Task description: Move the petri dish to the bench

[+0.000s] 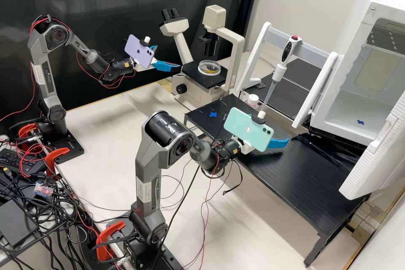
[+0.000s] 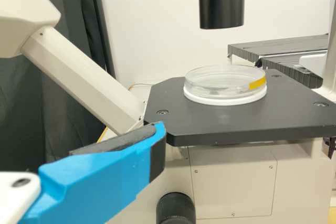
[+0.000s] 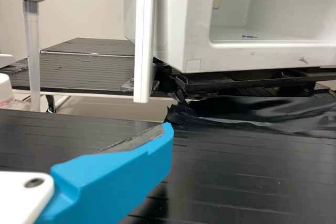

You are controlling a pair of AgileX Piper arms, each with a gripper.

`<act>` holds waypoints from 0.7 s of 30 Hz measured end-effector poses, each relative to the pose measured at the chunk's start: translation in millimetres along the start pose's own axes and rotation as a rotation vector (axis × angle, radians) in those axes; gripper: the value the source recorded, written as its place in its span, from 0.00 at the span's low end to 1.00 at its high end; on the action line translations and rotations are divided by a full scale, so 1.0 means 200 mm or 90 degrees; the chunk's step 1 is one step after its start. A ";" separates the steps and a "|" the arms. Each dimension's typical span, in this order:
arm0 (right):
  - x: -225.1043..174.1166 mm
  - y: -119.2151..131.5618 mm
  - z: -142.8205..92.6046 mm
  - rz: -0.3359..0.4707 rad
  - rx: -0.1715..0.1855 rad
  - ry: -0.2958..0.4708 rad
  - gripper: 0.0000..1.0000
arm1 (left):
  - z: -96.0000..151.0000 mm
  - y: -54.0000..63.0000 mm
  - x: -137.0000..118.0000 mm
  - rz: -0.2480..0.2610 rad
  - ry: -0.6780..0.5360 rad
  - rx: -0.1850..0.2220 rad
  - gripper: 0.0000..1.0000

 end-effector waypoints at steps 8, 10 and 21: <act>0.00 0.00 0.00 -0.001 0.000 -0.001 1.00 | 0.00 0.00 0.00 0.000 0.000 0.000 1.00; -0.02 -0.01 0.01 -0.004 0.005 -0.004 1.00 | 0.00 0.00 0.00 0.000 0.000 0.000 1.00; -0.23 -0.01 -0.13 0.003 0.039 0.082 1.00 | 0.00 0.00 0.00 0.000 0.000 0.000 1.00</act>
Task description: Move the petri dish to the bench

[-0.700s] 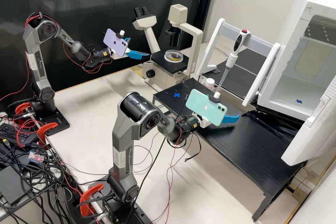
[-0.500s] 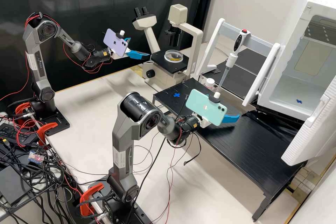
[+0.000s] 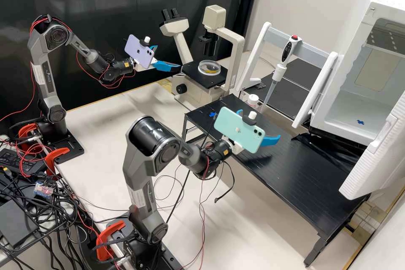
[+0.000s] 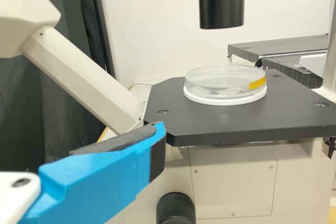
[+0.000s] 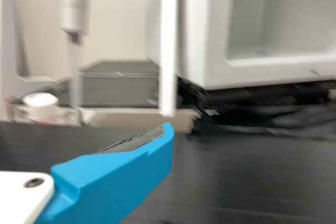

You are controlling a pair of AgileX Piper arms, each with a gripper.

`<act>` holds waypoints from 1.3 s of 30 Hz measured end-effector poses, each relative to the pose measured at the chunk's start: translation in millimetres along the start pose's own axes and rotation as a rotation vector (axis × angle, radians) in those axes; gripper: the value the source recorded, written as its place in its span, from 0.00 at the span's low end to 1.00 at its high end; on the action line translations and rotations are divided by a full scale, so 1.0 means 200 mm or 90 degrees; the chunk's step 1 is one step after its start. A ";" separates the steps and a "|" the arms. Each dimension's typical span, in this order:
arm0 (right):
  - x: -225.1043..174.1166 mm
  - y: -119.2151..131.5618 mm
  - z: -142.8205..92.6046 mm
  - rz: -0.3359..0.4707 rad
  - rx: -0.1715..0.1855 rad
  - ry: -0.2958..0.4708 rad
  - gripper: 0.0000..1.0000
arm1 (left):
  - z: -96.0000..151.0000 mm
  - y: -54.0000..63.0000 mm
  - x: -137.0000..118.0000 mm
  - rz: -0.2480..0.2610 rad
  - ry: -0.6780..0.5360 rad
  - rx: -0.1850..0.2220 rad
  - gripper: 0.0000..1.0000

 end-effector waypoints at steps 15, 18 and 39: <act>-0.12 -0.26 -0.43 -0.067 -0.088 0.181 1.00 | 0.00 0.00 0.00 0.000 0.000 0.000 1.00; -0.12 -0.31 -0.54 -0.068 -0.107 0.216 1.00 | 0.00 0.00 0.00 0.000 0.000 0.000 1.00; 0.18 -0.72 -1.06 -0.222 -0.145 0.253 1.00 | 0.00 0.00 0.00 0.000 0.000 0.000 1.00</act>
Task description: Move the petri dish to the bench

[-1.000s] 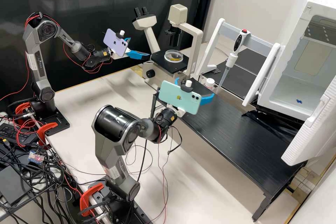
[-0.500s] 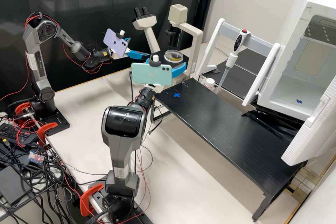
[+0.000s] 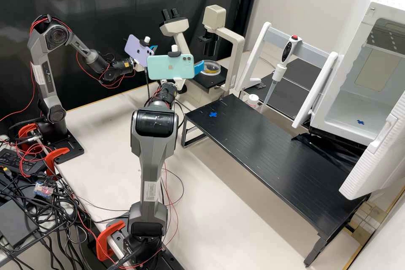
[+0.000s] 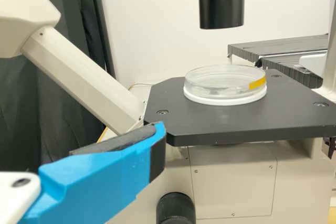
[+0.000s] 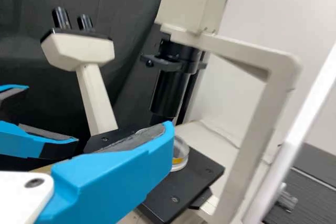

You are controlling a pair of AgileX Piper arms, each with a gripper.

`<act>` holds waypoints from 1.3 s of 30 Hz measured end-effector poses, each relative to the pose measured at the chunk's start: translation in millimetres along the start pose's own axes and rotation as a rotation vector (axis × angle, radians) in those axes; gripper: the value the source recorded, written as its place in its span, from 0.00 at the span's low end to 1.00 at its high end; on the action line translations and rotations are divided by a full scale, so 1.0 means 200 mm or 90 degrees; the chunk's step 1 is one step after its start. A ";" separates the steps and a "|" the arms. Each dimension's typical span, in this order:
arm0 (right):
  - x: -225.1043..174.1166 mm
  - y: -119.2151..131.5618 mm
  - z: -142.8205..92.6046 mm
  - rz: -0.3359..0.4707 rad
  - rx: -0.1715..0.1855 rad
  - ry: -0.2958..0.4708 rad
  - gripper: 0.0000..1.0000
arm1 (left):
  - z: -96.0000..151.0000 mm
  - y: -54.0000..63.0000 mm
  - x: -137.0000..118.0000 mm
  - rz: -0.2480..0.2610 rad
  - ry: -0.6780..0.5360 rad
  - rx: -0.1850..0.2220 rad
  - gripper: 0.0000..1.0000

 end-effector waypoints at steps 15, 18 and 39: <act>0.46 0.02 0.08 -0.046 0.006 -0.094 1.00 | 0.00 0.00 0.00 0.000 0.000 0.000 1.00; 0.52 0.03 0.12 -0.045 0.008 -0.113 1.00 | 0.00 0.00 0.00 0.000 0.000 0.000 1.00; 0.75 -0.03 0.28 -0.104 0.095 -0.183 0.00 | 0.00 0.00 0.00 0.000 0.000 0.000 1.00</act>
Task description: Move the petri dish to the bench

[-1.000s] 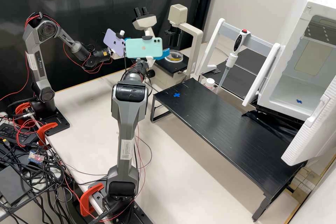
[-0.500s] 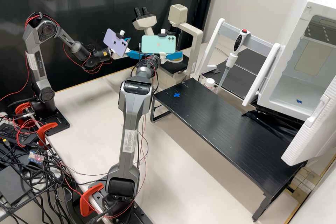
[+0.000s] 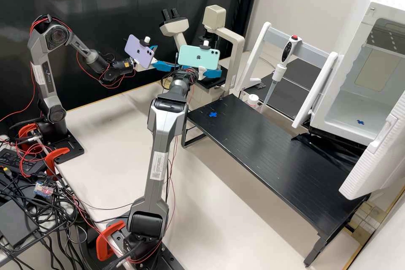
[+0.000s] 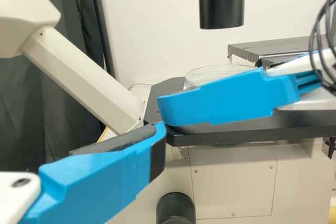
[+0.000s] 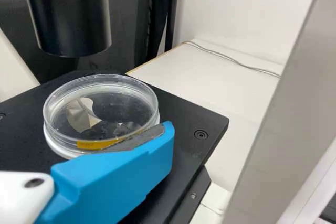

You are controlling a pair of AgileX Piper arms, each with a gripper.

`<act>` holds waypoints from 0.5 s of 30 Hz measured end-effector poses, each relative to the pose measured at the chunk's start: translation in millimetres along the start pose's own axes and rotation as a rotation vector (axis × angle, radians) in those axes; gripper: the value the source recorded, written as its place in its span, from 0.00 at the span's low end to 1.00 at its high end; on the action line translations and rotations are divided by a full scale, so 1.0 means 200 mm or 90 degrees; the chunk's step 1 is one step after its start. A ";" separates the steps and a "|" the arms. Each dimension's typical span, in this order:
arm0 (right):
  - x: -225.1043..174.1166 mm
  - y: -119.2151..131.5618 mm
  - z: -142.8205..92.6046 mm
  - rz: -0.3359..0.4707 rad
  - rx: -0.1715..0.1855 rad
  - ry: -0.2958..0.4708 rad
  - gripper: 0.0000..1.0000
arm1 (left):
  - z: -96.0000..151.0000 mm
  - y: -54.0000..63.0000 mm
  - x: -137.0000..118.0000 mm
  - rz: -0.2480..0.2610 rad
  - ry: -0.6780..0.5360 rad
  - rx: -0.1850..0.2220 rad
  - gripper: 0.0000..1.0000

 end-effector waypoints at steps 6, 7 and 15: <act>0.00 -0.02 0.02 -0.008 0.005 0.000 0.00 | 0.00 0.00 0.00 0.000 0.000 0.000 1.00; 0.00 -0.03 0.03 -0.011 0.005 -0.002 0.00 | 0.00 0.00 0.00 0.000 0.000 0.000 1.00; 0.00 -0.06 0.06 -0.020 0.008 -0.009 0.00 | 0.00 0.00 0.00 0.000 0.000 0.000 1.00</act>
